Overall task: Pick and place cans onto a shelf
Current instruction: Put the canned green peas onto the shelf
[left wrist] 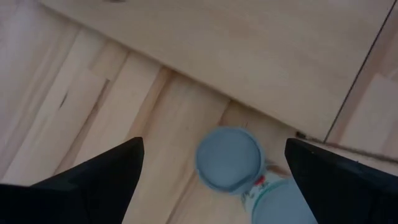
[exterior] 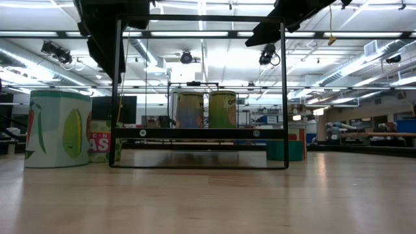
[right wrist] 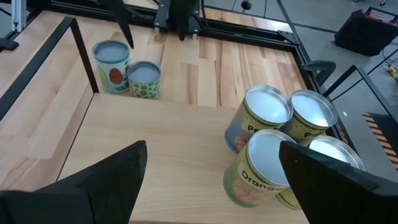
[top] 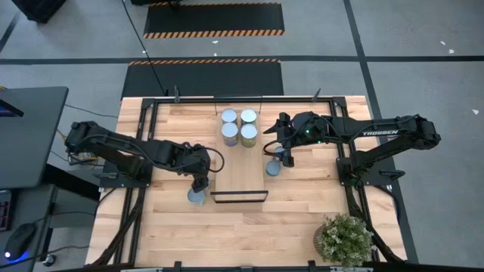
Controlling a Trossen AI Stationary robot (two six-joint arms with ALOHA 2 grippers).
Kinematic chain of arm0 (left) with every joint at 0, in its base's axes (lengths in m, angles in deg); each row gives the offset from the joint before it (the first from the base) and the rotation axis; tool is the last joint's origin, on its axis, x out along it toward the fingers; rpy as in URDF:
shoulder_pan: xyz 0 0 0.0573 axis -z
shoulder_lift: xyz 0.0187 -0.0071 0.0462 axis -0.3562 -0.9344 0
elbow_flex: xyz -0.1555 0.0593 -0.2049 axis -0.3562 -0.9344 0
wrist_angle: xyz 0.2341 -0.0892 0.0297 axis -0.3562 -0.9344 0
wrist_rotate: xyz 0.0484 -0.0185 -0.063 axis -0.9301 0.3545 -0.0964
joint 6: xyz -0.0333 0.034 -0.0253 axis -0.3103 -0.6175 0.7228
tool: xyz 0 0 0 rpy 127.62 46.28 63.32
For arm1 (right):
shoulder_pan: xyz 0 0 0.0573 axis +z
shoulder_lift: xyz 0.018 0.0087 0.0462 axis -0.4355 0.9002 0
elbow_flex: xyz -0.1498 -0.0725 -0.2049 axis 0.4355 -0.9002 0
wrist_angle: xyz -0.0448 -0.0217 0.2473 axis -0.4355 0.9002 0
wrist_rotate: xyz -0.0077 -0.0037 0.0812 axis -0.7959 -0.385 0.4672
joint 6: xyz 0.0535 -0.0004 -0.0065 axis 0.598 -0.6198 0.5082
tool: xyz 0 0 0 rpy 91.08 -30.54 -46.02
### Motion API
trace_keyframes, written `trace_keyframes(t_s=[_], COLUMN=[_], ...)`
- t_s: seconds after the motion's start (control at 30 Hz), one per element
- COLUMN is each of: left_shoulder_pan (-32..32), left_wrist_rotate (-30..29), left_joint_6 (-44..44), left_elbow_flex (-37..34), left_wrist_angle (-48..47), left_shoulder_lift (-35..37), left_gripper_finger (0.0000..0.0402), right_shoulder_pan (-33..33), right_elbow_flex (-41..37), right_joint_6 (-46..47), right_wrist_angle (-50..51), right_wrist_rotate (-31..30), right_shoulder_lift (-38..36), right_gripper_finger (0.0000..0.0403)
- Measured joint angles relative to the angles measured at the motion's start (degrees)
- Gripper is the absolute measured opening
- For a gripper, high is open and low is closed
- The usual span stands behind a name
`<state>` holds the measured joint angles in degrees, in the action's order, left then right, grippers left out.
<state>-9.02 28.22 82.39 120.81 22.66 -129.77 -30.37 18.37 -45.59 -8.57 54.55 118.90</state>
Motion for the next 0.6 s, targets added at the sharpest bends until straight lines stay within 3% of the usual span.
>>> trace_keyframes(t_s=[0.3, 0.6], left_shoulder_pan=[-1.3, -2.6], left_wrist_rotate=[9.7, 10.2], left_joint_6=[0.2, 1.1], left_elbow_flex=[-12.0, -13.2], left_wrist_angle=[12.6, 15.3], left_shoulder_lift=[0.1, -0.5], left_gripper_finger=[0.0395, 0.0395], right_shoulder_pan=[0.0, 0.0], right_elbow_flex=[0.0, 0.0], right_joint_6=[0.1, 0.2], right_wrist_angle=[0.0, -0.5], right_wrist_rotate=[0.0, 0.0], right_shoulder_lift=[0.0, 0.0], right_gripper_finger=[0.0373, 0.0373])
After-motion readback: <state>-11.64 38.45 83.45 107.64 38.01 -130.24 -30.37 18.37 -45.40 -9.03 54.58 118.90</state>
